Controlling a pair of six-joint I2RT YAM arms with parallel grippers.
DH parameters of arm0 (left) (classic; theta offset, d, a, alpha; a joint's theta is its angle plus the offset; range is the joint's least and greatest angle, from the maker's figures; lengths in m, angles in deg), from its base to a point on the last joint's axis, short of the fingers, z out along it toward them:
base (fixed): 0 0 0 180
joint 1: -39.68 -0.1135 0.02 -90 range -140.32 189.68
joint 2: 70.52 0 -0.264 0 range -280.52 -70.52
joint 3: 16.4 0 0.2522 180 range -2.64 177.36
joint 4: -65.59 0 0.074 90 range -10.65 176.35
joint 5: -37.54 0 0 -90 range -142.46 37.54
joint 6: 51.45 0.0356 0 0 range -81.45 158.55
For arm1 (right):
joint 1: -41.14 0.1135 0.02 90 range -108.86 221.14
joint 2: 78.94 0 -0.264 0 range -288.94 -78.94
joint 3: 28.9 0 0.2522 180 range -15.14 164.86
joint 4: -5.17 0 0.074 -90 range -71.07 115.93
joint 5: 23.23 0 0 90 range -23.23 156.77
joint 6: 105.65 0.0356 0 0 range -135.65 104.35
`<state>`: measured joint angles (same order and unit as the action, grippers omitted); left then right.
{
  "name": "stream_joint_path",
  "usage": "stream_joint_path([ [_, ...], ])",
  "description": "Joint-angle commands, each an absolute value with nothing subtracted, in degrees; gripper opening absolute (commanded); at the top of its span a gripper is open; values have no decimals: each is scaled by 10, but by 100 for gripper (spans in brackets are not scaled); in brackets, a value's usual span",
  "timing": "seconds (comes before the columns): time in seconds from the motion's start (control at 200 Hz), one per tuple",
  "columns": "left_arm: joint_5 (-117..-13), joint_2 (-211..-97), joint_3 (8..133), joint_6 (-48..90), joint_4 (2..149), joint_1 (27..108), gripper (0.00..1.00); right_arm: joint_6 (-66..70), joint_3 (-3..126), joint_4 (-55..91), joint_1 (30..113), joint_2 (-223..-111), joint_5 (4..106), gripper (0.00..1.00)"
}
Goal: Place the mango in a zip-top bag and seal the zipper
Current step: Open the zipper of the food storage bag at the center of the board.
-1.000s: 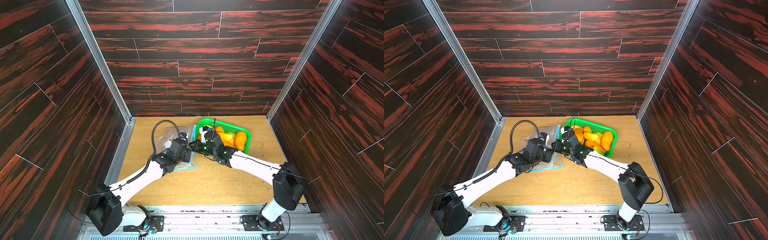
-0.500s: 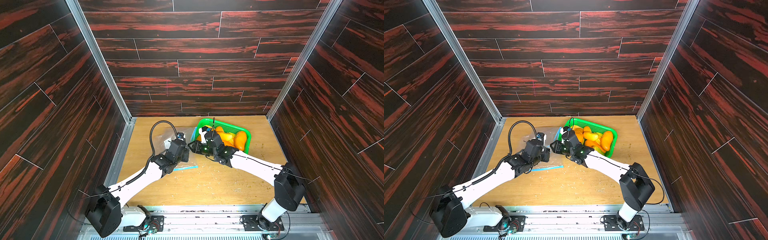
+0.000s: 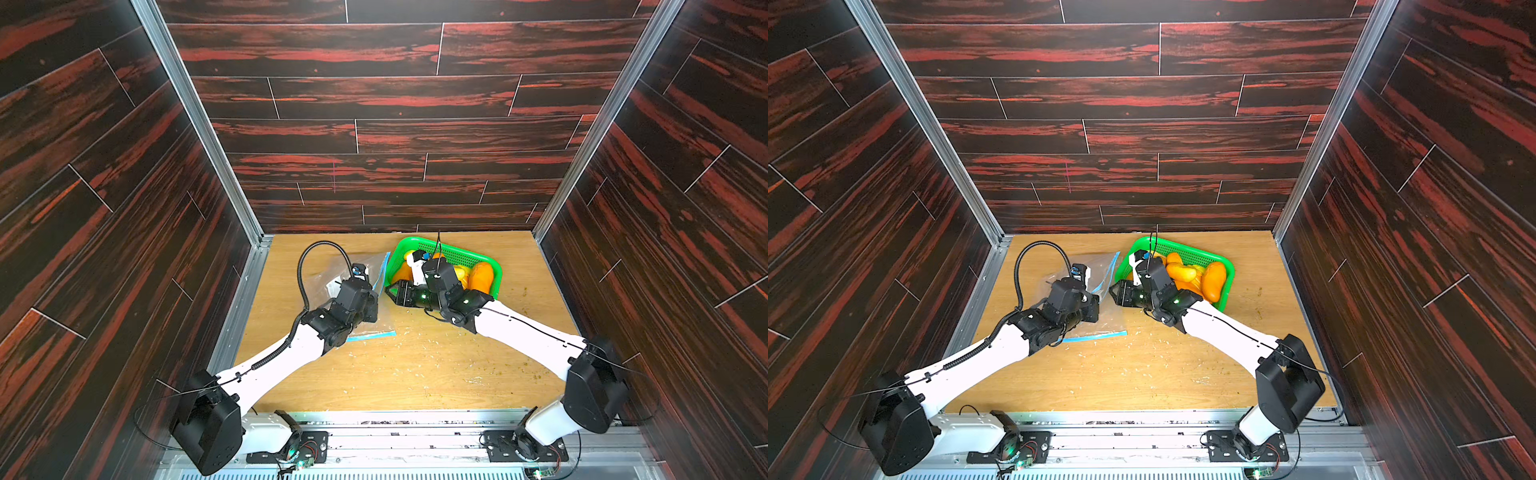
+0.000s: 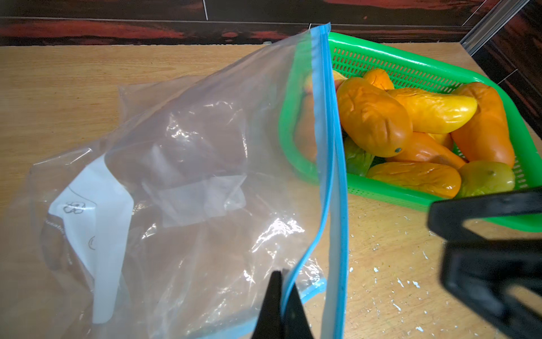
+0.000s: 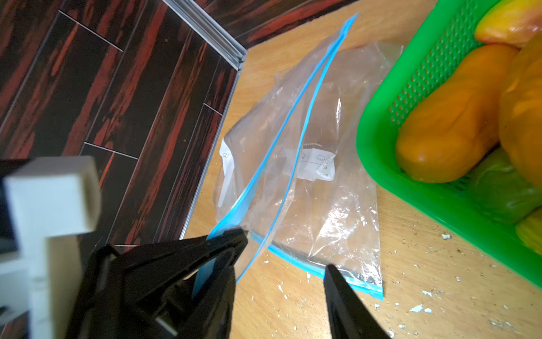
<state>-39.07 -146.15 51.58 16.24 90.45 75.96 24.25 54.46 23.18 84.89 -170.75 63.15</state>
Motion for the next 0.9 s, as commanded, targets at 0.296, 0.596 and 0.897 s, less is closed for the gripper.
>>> stream_joint_path([
  [0.296,-392,-1452,525,149,910,757,1,246,625,246,847,-1814,618,36],
  [0.596,-419,-1474,536,142,891,756,23,259,584,194,846,-1795,616,4],
  [0.897,-430,-1499,559,148,904,756,25,261,571,183,846,-1783,612,2],
])
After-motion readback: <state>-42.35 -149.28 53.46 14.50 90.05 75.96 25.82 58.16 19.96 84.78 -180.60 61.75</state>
